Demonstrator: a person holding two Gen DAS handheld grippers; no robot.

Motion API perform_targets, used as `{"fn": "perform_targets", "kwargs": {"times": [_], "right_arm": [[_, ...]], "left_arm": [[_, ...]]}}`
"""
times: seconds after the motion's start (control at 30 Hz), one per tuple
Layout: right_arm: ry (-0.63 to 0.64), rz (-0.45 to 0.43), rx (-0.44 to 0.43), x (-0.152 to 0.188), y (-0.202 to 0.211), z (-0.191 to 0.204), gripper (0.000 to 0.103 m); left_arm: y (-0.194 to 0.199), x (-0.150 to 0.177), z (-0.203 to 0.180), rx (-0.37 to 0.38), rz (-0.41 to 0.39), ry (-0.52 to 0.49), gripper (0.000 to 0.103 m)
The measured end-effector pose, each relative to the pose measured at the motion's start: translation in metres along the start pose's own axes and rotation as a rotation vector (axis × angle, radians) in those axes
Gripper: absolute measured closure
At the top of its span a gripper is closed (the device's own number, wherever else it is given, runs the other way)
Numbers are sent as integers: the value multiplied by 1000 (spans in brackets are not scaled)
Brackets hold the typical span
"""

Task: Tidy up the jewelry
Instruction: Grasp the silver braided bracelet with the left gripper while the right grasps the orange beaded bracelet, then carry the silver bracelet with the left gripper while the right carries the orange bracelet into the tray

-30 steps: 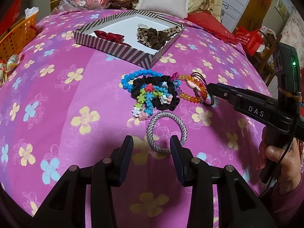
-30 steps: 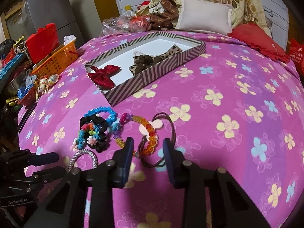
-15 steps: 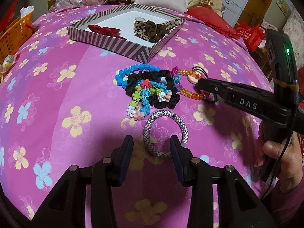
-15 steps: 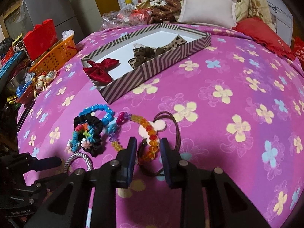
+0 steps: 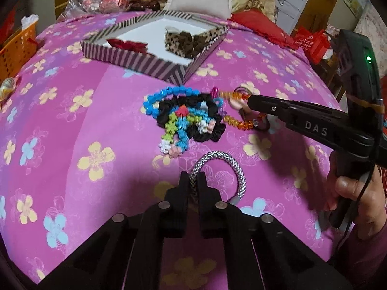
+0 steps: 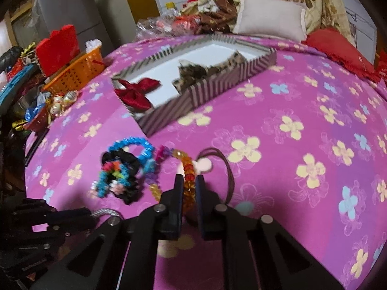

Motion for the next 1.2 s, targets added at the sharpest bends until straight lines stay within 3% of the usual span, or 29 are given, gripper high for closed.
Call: {"fn": "perform_targets", "kwargs": {"times": [0.43,1.2], "right_arm": [[49,-117,3,-35,51,17,94],[89,-138,17,-60,63,26,94]], "left_arm": [[33,-20,2,16,-89,14,103],[55,-64,13,-88,-204,9,103]]}}
Point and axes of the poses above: each gripper's, at about its wrist camera, not at the fingertips, and y roughly against the way its jaws point, z to its left, x to its underside, the point moved 3 cm from there along -y, roughly the way its jaws point, and after that the axes turned 11 degrees about y, right-handed, at the moved point
